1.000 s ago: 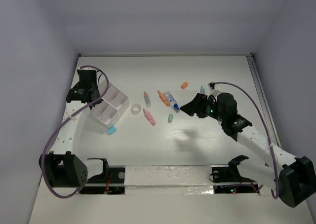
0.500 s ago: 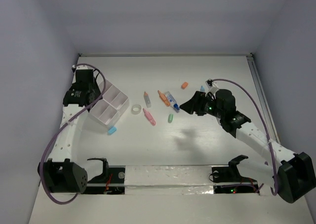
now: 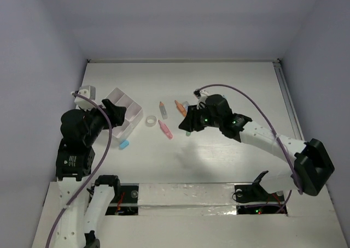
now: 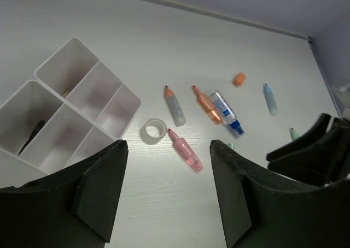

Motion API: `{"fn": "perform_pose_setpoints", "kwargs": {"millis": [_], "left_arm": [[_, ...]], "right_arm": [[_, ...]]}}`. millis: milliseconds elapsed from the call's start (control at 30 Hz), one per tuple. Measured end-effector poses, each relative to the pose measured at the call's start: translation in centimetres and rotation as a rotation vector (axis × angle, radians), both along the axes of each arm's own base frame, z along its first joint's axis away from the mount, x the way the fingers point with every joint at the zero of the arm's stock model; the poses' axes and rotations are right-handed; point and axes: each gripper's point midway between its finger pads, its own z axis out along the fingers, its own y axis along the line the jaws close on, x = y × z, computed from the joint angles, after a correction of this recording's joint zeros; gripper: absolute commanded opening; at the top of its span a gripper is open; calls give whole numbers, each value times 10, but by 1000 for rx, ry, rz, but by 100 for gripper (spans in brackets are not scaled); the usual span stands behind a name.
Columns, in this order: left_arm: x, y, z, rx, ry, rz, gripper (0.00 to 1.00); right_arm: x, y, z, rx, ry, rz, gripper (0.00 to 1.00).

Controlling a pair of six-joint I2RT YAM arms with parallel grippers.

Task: Sort the stationery into containers
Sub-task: Place the scissors in the storage box, then pick up the stationery from the center of the board.

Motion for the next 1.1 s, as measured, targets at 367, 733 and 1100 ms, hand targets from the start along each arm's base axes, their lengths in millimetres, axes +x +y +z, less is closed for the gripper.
{"fn": "perform_pose_setpoints", "kwargs": {"millis": [367, 733, 1100], "left_arm": [[-20, -40, -14, -108, -47, -216, 60], [-29, -64, -3, -96, -118, -357, 62], [-27, -62, 63, 21, -334, -319, 63]], "right_arm": [[39, 26, -13, -191, -39, -43, 48], [85, 59, -43, -343, -31, -35, 54], [109, 118, -83, -399, -10, 42, 31]]}}
